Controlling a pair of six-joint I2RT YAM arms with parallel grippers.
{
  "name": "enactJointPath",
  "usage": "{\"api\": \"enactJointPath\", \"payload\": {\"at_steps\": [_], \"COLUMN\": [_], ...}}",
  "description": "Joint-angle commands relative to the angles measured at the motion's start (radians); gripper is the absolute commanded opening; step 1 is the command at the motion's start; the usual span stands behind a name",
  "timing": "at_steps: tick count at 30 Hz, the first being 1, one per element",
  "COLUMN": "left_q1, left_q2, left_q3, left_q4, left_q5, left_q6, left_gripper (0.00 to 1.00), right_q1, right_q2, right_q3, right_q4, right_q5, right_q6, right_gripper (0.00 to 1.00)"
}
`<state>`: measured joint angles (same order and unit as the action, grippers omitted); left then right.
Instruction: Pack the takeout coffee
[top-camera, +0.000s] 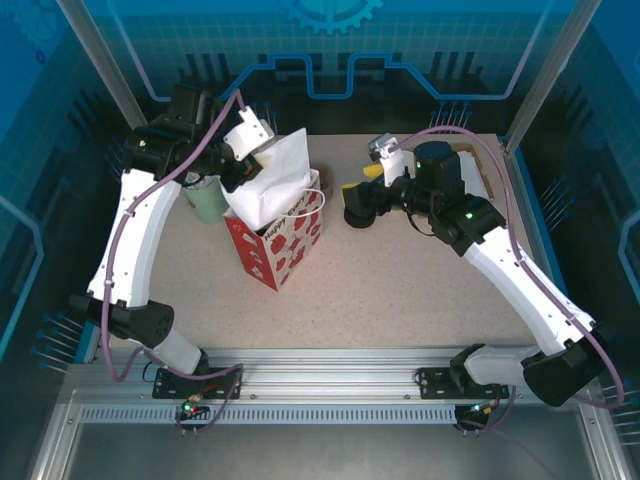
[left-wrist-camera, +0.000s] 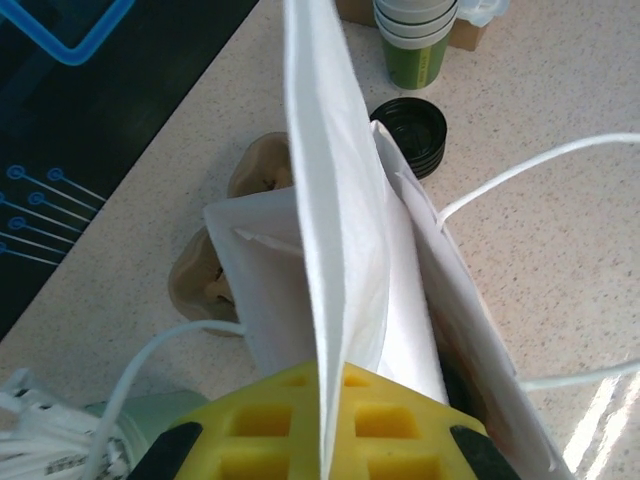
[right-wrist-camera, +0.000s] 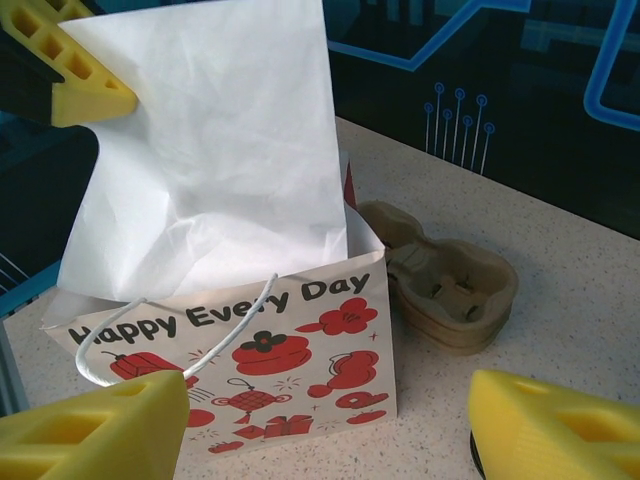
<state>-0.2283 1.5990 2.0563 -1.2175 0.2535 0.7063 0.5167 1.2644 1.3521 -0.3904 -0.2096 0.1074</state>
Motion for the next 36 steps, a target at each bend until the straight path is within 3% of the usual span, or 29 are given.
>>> {"api": "enactJointPath", "payload": {"at_steps": [1,7,15,21,28,36], "left_q1": [-0.009,-0.011,-0.013,-0.014,-0.020,-0.022], "left_q2": [0.003,-0.015,-0.015,-0.004,0.002,0.019], "left_q3": [-0.029,-0.085,-0.146,-0.209,-0.190,-0.211], "left_q4": [0.035,0.061,0.017,0.057,0.049,0.033], "left_q5": [0.063,0.113,0.037,0.054,0.082,0.064], "left_q6": [-0.057,-0.103,-0.144,-0.185,-0.226,-0.237], "left_gripper": [0.00,0.00,0.00,0.03,0.24,0.26], "right_q1": [-0.006,-0.012,-0.023,-0.029,-0.035,-0.044], "right_q2": [0.004,0.004,0.007,0.019,0.012,0.006], "right_q3": [0.013,0.006,0.003,0.004,-0.001,-0.022], "right_q4": [-0.014,-0.011,-0.013,-0.010,-0.021,-0.017], "right_q5": [0.014,0.009,0.004,-0.006,-0.002,-0.002], "right_q6": [0.009,0.015,0.016,0.027,0.023,0.027], "right_gripper": [0.75,0.75,0.75,0.75,0.75,0.75]}}
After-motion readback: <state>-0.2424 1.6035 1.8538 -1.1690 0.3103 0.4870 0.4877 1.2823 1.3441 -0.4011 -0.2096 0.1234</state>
